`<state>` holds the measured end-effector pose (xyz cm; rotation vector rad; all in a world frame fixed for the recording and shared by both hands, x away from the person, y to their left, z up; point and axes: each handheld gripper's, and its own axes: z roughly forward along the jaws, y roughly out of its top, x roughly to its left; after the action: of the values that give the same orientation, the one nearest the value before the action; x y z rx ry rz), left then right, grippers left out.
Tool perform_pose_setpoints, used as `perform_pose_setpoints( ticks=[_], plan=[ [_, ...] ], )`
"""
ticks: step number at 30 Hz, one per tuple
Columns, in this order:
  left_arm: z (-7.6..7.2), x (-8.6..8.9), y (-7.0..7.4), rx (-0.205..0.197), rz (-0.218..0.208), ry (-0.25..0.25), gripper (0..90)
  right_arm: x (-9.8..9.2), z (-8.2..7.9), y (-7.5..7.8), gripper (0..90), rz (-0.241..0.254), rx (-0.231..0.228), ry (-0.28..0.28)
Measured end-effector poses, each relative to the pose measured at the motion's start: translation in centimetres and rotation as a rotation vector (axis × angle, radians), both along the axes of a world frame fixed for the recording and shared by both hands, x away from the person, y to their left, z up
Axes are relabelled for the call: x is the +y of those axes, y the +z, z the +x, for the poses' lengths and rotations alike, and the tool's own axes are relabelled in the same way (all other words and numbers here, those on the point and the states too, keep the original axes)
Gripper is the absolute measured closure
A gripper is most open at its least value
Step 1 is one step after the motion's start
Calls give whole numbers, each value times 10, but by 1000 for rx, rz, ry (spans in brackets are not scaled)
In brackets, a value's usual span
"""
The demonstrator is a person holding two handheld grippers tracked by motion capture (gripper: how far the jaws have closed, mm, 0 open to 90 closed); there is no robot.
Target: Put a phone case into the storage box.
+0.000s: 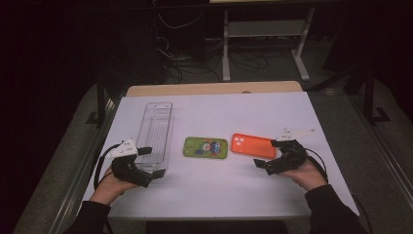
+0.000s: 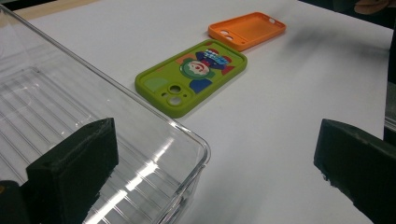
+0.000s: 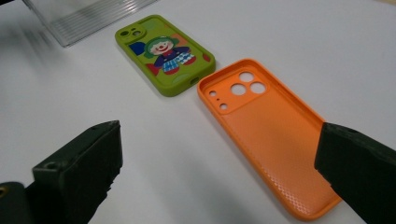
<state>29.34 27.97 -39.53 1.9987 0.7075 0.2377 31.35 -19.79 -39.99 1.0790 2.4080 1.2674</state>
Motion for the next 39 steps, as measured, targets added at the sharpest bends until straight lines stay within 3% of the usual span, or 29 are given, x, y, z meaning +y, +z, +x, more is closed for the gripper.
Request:
perform_pose_setpoints(
  ticks=[13,18,29,39],
  plan=[
    [1,1,0,-5,-7,2,0,-1,27,13,1,-8,-32,-39],
    [1,0,0,-4,-2,3,0,0,38,19,0,-36,-33,-38],
    [1,1,-1,-4,3,-2,0,5,57,24,1,-61,-10,-16],
    [1,-1,-2,-4,3,-2,0,3,81,29,51,-74,11,-59]
  ],
)
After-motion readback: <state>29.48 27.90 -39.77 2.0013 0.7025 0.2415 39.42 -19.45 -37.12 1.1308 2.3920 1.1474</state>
